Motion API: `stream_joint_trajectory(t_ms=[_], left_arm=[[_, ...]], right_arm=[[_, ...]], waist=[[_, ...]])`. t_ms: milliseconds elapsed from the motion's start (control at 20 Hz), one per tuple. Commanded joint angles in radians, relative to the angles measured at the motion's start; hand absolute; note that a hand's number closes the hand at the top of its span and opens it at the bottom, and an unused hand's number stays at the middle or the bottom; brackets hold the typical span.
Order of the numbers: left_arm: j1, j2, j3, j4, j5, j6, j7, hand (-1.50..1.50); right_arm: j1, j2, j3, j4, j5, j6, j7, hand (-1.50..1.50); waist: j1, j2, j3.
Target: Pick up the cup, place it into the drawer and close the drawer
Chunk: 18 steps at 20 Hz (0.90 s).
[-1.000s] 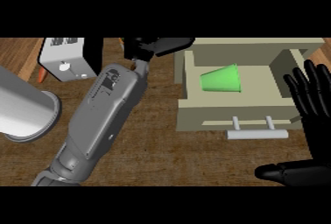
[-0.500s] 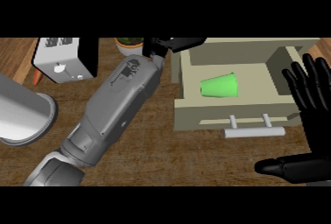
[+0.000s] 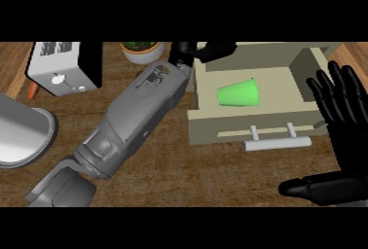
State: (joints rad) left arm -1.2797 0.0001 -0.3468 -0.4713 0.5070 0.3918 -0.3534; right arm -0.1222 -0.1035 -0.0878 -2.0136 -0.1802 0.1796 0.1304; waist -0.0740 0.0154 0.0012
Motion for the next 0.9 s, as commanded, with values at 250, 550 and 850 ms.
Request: stream_joint_trajectory(t_ms=[250,550,850], left_arm=[[-0.046,0.000,-0.152,0.101,0.050,0.026,0.025,1.50],[-0.048,0.000,-0.238,0.098,0.063,0.092,0.052,-1.50],[-0.028,0.000,-0.213,0.022,0.172,0.074,-0.001,-1.50]], right_arm=[[-0.015,0.012,0.033,0.027,0.036,0.002,-0.027,-1.50],[-0.033,0.007,0.016,0.029,-0.008,0.021,-0.037,-1.50],[-0.057,-0.003,-0.023,0.021,-0.080,0.026,0.001,-1.50]], waist=[[-0.023,0.007,0.001],[-0.040,0.010,0.001],[-0.042,0.010,0.001]])
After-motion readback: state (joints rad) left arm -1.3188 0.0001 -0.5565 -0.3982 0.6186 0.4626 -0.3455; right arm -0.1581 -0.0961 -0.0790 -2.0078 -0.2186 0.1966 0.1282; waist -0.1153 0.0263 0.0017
